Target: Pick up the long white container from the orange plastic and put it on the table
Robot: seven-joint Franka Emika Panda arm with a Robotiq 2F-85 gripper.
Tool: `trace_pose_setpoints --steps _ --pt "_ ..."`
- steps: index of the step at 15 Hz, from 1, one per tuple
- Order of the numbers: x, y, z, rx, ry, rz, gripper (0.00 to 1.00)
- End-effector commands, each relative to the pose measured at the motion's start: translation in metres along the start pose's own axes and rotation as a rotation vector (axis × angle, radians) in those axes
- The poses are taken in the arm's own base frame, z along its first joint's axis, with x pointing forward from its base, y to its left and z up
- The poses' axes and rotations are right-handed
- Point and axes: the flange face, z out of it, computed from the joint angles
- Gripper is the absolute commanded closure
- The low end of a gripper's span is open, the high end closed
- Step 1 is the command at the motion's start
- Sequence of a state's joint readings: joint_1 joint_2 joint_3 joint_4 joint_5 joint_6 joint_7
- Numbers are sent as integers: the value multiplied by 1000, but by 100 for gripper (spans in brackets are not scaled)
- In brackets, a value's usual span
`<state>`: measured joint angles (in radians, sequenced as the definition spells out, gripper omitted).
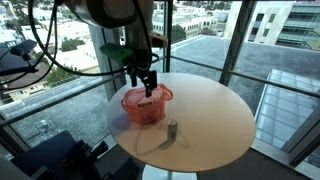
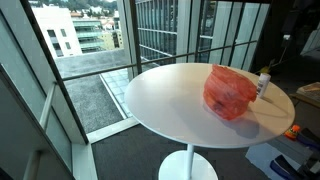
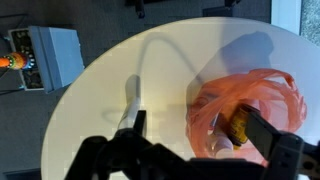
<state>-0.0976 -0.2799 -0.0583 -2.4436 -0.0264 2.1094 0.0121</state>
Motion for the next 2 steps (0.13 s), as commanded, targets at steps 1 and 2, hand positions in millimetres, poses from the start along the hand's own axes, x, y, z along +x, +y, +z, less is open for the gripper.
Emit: trace_pose_setpoints --steps 1,2 --pt "0 0 0 0 -1 0 0" --pt "0 0 0 0 -1 0 0"
